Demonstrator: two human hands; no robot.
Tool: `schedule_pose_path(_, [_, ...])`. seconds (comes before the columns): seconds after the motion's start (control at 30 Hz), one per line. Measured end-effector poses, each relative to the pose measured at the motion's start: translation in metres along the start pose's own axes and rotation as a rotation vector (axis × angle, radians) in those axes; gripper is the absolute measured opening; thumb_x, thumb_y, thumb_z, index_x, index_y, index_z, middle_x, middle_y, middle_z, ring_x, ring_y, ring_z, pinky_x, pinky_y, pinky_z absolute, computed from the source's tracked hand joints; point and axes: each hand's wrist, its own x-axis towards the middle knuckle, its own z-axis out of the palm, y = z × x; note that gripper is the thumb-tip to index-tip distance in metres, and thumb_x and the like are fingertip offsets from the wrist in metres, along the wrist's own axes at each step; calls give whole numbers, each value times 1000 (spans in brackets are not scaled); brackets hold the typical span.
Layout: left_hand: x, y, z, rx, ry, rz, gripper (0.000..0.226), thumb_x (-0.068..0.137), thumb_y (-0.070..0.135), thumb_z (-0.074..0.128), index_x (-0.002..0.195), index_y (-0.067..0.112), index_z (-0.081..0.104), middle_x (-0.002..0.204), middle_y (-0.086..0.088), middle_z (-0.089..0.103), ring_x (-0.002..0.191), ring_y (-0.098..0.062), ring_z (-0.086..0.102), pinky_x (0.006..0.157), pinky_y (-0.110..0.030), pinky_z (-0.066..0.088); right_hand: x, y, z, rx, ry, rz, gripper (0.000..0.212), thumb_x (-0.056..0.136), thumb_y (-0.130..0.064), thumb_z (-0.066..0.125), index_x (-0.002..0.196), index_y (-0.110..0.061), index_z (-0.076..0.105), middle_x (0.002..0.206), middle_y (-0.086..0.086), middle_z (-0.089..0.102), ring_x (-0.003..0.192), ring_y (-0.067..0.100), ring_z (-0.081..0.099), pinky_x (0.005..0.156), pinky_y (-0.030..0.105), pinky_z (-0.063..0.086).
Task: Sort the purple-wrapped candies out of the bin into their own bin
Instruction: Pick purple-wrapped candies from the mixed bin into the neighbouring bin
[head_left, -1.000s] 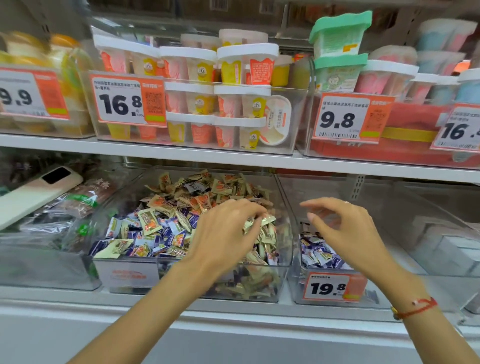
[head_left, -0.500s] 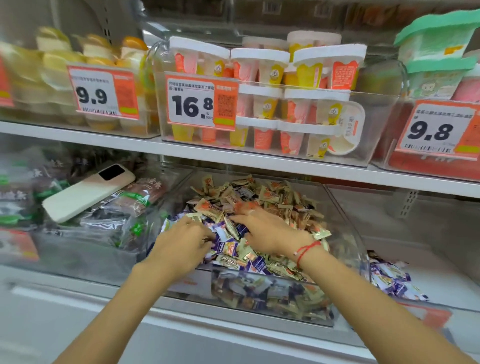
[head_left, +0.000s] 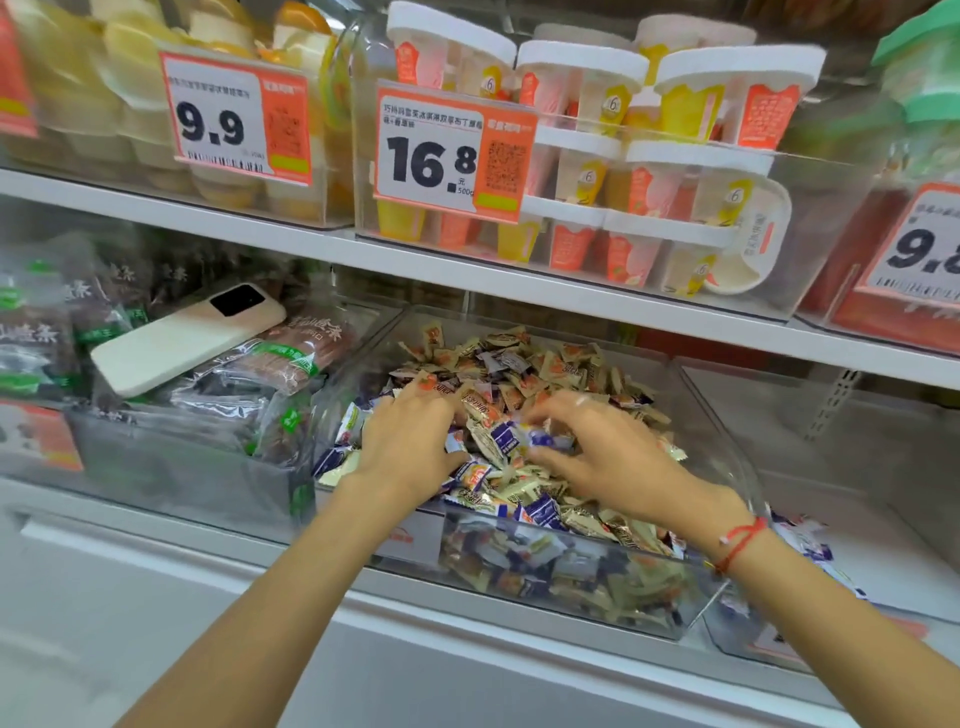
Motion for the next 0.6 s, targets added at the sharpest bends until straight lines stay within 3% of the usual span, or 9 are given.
schedule_pose_path(0.1, [-5, -3, 1, -57, 70, -5, 33, 82, 39, 70, 109, 26, 56, 105, 2, 63, 106, -22, 58, 81, -34, 47, 24, 5, -2, 36, 186, 26, 36, 96, -29, 56, 131, -26, 53, 107, -5, 61, 79, 8, 57, 63, 13, 42])
schedule_pose_path(0.2, [-11, -6, -2, -179, 144, -27, 24, 83, 34, 70, 102, 29, 55, 99, 3, 68, 93, -21, 65, 72, -37, 53, 63, 10, 5, 77, 246, 56, 33, 98, -21, 49, 130, -26, 54, 121, 6, 62, 85, 20, 65, 75, 33, 55])
schedule_pose_path(0.27, [-14, -7, -7, -228, 166, -56, 23, 83, 31, 71, 101, 31, 58, 101, 4, 70, 94, -19, 65, 70, -33, 52, 88, 9, 16, 32, 168, 73, 34, 100, -22, 43, 133, -25, 52, 132, 9, 56, 105, 28, 61, 86, 36, 51])
schedule_pose_path(0.37, [-14, -10, -15, -269, 170, -102, 22, 83, 32, 70, 103, 35, 61, 105, 4, 69, 99, -22, 63, 74, -35, 50, 110, 2, 32, -175, -7, 128, 37, 100, -30, 42, 135, -21, 49, 141, 10, 48, 128, 33, 41, 101, 44, 42])
schedule_pose_path(0.43, [-15, -13, -15, -275, 159, -115, 23, 85, 33, 68, 107, 36, 62, 109, 1, 68, 101, -26, 62, 77, -39, 49, 115, -7, 37, -312, -15, 171, 37, 99, -28, 45, 135, -19, 50, 139, 12, 48, 129, 34, 41, 101, 47, 42])
schedule_pose_path(0.5, [-16, -15, -12, -251, 137, -117, 24, 88, 31, 64, 112, 37, 61, 112, -1, 67, 103, -29, 60, 77, -39, 47, 119, -15, 38, -416, -7, 173, 36, 96, -14, 50, 132, -15, 53, 132, 14, 54, 123, 35, 49, 98, 46, 44])
schedule_pose_path(0.6, [-20, -16, -11, -206, 123, -113, 27, 92, 29, 59, 117, 38, 59, 114, -1, 67, 104, -29, 61, 74, -38, 48, 121, -16, 34, -360, -63, 165, 42, 90, -3, 54, 131, -12, 47, 125, 14, 56, 115, 33, 54, 96, 44, 47])
